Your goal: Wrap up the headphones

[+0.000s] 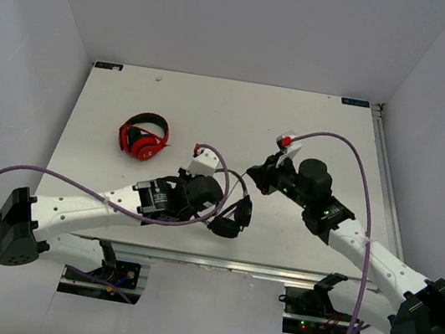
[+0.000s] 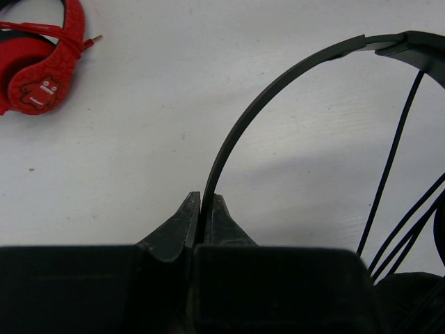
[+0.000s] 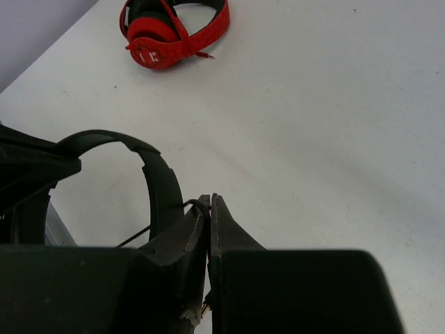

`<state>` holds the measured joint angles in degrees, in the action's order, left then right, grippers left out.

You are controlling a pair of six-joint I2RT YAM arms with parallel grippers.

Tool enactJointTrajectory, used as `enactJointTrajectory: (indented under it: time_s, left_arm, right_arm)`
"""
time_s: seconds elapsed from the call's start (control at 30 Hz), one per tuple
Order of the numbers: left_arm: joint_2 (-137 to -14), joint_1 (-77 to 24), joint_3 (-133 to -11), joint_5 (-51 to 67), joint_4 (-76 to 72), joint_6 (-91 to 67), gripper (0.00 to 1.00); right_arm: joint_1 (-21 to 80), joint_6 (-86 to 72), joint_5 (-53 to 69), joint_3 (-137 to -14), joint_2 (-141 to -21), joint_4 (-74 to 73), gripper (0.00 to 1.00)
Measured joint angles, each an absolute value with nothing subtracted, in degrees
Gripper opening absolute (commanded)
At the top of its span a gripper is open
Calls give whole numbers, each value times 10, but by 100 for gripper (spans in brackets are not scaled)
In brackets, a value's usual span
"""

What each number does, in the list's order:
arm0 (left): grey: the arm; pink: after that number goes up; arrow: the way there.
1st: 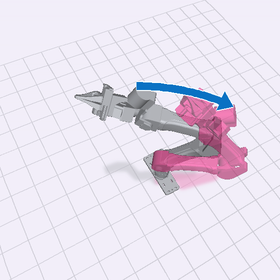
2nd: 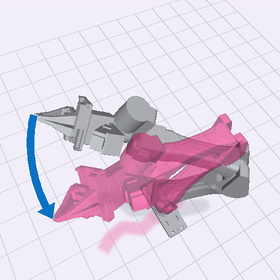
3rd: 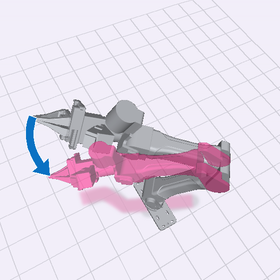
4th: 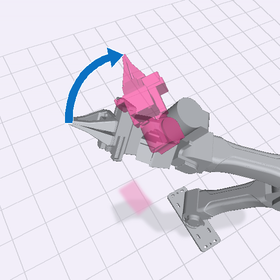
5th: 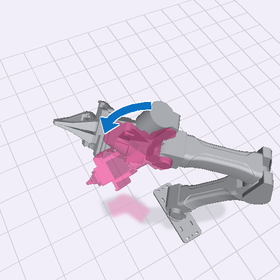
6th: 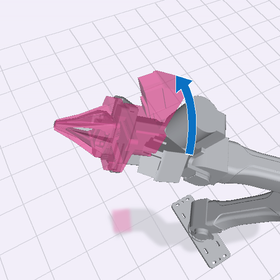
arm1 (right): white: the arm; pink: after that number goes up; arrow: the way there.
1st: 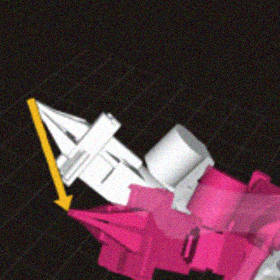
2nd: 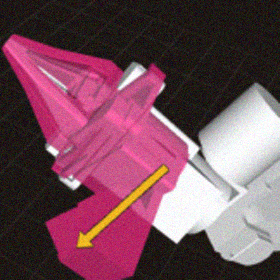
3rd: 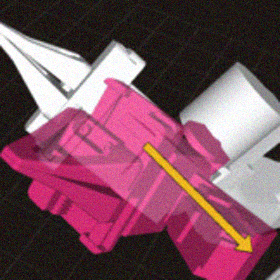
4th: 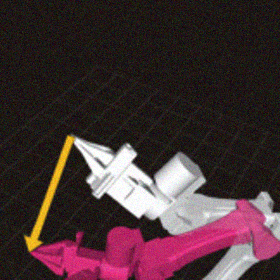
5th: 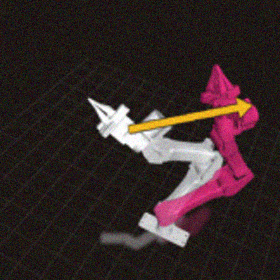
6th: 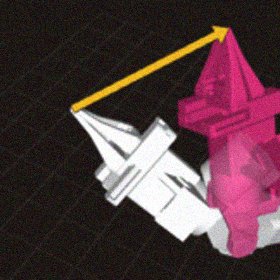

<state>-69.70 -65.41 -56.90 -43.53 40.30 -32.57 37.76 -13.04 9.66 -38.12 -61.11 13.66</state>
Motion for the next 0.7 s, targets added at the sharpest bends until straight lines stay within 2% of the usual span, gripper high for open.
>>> enactJointTrajectory:
  time_s: [0.4, 0.7]
  left_arm:
    - [-789, -655, -614, -545, 468, -378, 0]
    - [-836, -657, -654, -593, 558, -487, 0]
  right_arm:
    - [376, -93, 139, -476, -616, -75, 8]
    - [380, -87, 183, -491, -605, -133, 8]
